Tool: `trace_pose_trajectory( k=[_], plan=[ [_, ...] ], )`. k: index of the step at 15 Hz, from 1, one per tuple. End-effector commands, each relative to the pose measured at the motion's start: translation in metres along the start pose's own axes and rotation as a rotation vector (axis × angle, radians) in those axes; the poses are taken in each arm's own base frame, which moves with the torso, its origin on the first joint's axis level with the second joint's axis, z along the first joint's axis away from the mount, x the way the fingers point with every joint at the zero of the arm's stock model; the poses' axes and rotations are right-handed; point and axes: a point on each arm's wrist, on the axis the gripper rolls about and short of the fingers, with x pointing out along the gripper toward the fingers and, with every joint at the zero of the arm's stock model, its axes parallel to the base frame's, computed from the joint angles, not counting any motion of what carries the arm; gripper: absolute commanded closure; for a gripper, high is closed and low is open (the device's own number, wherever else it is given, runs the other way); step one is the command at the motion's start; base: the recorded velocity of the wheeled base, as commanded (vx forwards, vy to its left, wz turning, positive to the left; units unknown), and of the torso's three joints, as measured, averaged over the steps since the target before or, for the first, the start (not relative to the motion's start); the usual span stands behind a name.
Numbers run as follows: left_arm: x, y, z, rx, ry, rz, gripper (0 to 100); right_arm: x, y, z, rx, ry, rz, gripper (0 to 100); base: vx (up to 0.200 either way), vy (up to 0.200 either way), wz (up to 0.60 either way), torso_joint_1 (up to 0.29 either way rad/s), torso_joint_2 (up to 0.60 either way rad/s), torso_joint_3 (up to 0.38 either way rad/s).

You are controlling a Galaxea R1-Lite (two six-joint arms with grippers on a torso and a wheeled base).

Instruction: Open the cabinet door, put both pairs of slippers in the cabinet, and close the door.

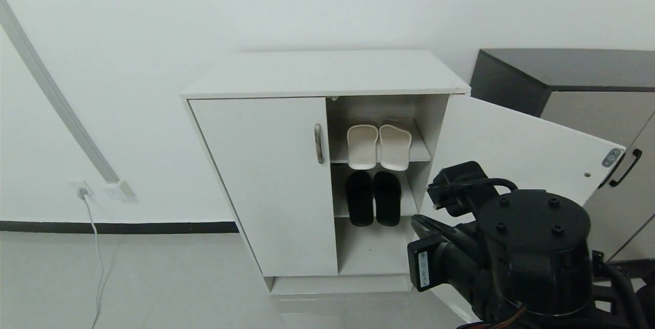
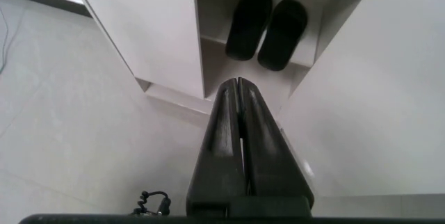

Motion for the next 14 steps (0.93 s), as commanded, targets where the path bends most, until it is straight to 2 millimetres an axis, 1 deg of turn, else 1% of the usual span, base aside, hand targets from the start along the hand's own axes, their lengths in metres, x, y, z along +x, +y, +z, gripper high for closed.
trace_pose_trajectory(
  k=[1,8,14],
  plan=[
    [0.0001,0.0,0.0,0.0,0.001,0.001,100,0.0003,0.0004,-0.0005,-0.002,0.001,0.0,100,0.0,0.0,0.0,0.159,-0.49,-0.33],
    [0.0001,0.0,0.0,0.0,0.001,0.001,100,0.0003,0.0004,-0.0005,-0.002,0.001,0.0,100,0.0,0.0,0.0,0.19,-0.5,-0.318],
    [0.0001,0.0,0.0,0.0,0.001,0.001,100,0.0003,0.0002,-0.001,-0.002,0.004,0.0,100,0.0,0.0,0.0,0.232,-0.55,-0.319]
  ],
)
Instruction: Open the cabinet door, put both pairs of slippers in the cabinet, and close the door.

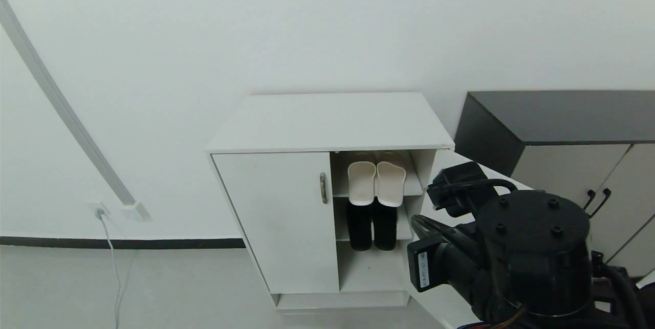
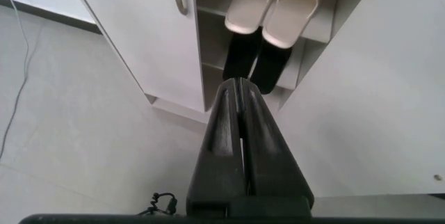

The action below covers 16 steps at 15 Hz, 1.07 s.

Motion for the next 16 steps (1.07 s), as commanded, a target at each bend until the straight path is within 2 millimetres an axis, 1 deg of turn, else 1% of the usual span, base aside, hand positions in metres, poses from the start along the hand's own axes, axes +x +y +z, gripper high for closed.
trace_pose_trajectory(
  k=[1,5,7,16],
  plan=[
    [0.0001,0.0,0.0,-0.001,0.001,0.001,100,0.0001,0.0002,-0.0005,0.0,0.001,0.001,100,0.0,0.0,0.0,0.261,-0.59,-0.33],
    [0.0001,0.0,0.0,-0.001,0.001,0.001,100,0.0,-0.0003,-0.0023,-0.007,0.007,-0.001,100,0.0,0.0,0.0,0.24,-0.55,-0.3],
    [0.0001,0.0,0.0,-0.001,0.001,0.001,100,0.0003,-0.0013,-0.0054,-0.025,0.015,-0.004,100,0.0,0.0,0.0,0.046,-0.1,-0.066],
    [0.0001,0.0,0.0,-0.001,0.001,-0.001,100,0.0004,-0.0027,-0.005,-0.023,0.014,-0.005,100,0.0,0.0,0.0,0.0,0.0,0.0]
  ],
)
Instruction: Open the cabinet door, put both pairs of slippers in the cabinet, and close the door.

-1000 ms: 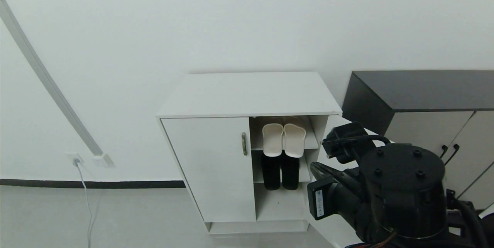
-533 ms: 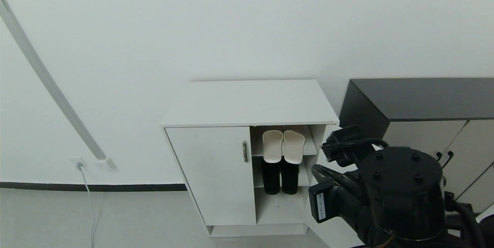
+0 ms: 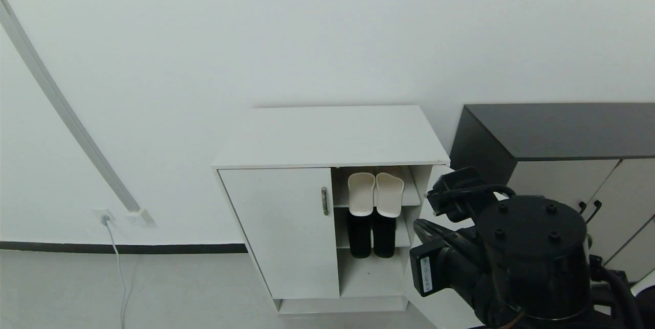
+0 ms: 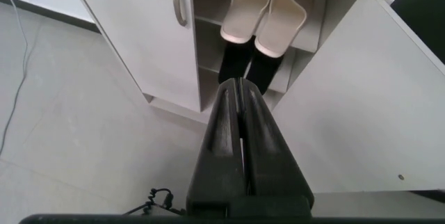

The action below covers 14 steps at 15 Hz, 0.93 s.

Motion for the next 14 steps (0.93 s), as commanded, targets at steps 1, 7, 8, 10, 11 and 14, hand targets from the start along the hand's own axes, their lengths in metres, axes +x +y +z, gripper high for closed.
trace_pose_trajectory(
  k=[1,7,8,10,11,14],
  plan=[
    [0.0,0.0,0.0,-0.001,0.001,0.002,100,0.0,0.0,0.0,0.001,0.0,0.001,100,0.0,0.0,0.0,0.0,0.0,0.0],
    [0.0,0.0,0.0,-0.001,0.001,0.002,100,0.005,-0.007,0.002,0.011,0.004,-0.007,100,0.0,0.0,-0.6,0.002,0.0,0.003],
    [0.0,0.0,0.0,-0.001,0.001,0.002,100,0.005,-0.008,0.002,0.012,0.004,-0.01,100,0.0,0.0,-0.6,0.002,0.0,-0.002],
    [0.0,0.0,0.0,-0.001,0.001,0.002,100,0.012,-0.014,0.001,0.016,0.016,-0.017,100,0.0,0.0,-0.6,0.002,0.0,0.005],
    [0.0,0.0,0.0,-0.001,0.001,0.002,100,0.012,-0.014,0.001,0.016,0.016,-0.017,100,0.0,0.0,0.0,0.0,0.0,0.0],
    [0.0,0.0,0.0,-0.001,0.001,0.002,100,0.018,-0.016,-0.001,0.018,0.021,-0.034,100,0.0,0.0,0.0,0.0,0.0,0.0]
  ],
)
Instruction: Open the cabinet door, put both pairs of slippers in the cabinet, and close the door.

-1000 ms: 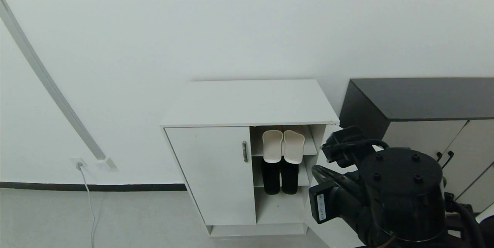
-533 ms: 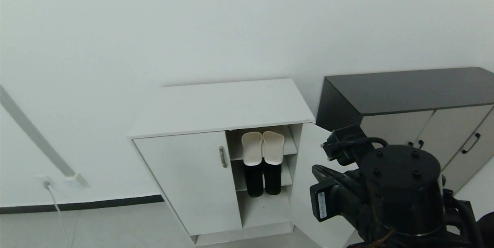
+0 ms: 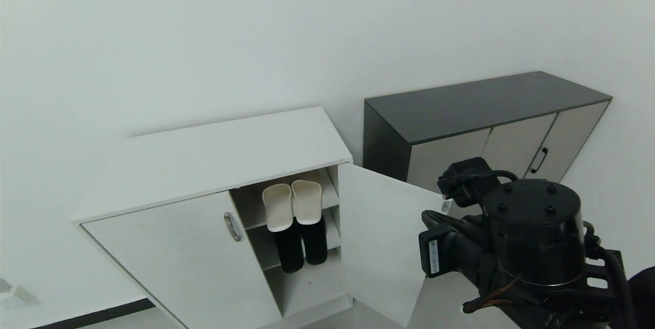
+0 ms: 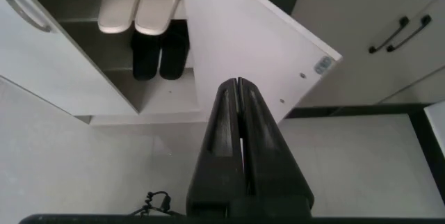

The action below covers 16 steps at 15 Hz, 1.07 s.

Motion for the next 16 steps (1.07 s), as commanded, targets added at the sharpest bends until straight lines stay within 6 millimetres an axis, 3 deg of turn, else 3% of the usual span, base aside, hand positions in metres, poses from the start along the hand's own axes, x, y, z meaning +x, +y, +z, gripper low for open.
trace_pose_trajectory(
  k=[1,7,14,16],
  plan=[
    [0.0001,0.0,0.0,-0.001,0.001,-0.001,100,0.0033,0.0,-0.0023,-0.005,0.009,-0.007,100,0.0,0.0,0.0,0.0,0.0,0.0],
    [0.0001,0.0,0.0,-0.001,0.001,-0.001,100,0.0046,-0.0027,-0.0018,-0.013,0.009,-0.017,100,0.0,0.0,0.0,0.0,0.0,0.0],
    [0.0001,0.0,0.0,-0.001,0.001,-0.001,100,0.005,-0.0035,-0.0021,-0.015,0.01,-0.02,100,-0.2,0.0,0.0,0.004,0.0,0.004],
    [0.0001,0.0,0.0,-0.001,0.001,-0.001,100,0.004,-0.0043,-0.002,-0.015,0.01,-0.021,100,0.0,0.0,0.0,0.0,0.0,0.0]
  ],
)
